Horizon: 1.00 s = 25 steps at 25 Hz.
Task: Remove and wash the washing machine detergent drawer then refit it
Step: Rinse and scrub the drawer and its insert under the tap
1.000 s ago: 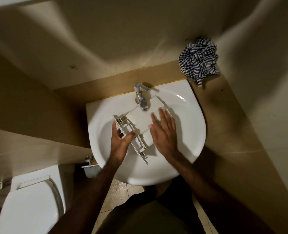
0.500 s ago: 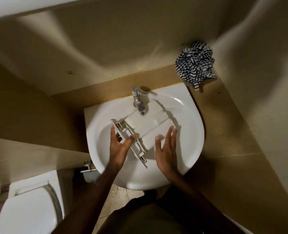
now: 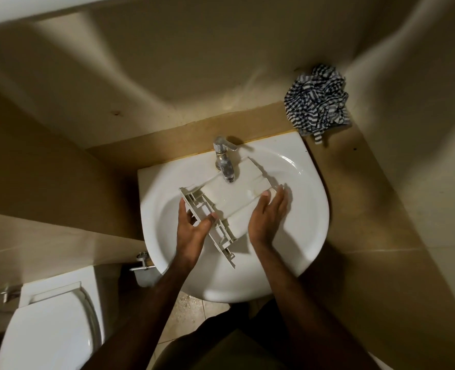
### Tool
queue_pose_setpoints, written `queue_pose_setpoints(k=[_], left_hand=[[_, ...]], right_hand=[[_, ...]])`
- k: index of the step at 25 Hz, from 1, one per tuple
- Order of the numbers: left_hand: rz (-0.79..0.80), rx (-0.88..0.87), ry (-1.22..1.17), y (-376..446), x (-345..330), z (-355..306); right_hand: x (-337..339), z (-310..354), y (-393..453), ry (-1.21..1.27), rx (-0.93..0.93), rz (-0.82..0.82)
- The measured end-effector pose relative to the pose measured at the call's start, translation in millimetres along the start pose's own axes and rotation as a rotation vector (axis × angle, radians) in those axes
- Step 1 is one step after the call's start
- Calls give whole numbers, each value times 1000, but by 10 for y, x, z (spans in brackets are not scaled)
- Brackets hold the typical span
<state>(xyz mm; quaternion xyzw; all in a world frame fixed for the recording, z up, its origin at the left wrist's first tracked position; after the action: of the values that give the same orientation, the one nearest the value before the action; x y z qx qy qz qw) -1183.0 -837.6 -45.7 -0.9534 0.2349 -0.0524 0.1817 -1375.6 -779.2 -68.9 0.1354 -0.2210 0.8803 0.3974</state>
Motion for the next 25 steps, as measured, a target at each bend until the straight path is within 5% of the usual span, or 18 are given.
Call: queue_pose_setpoints(k=[9, 14, 19, 25], left_hand=[[27, -6, 104, 3, -13, -61], [14, -15, 111, -1, -26, -84], [13, 11, 107, 45, 184, -85], [1, 54, 159, 7, 129, -115]], right_hand=[[-229, 127, -140, 20, -97, -185], [-149, 54, 96, 199, -417, -232], [-310, 198, -200, 129, -247, -138], [56, -6, 269, 150, -512, -130]])
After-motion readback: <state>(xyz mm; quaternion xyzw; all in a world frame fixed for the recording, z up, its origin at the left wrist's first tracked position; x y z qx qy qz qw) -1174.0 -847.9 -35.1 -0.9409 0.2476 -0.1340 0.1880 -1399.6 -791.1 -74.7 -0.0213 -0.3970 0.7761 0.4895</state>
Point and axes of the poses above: each hand's wrist, its own y-axis towards the middle knuckle, its own x-axis out of the back of the hand, z = x × y, the point moved 5 cm from there along y, towards the middle knuckle, and after that the axes turned 14 degrees about z, right-handed, at the moved point
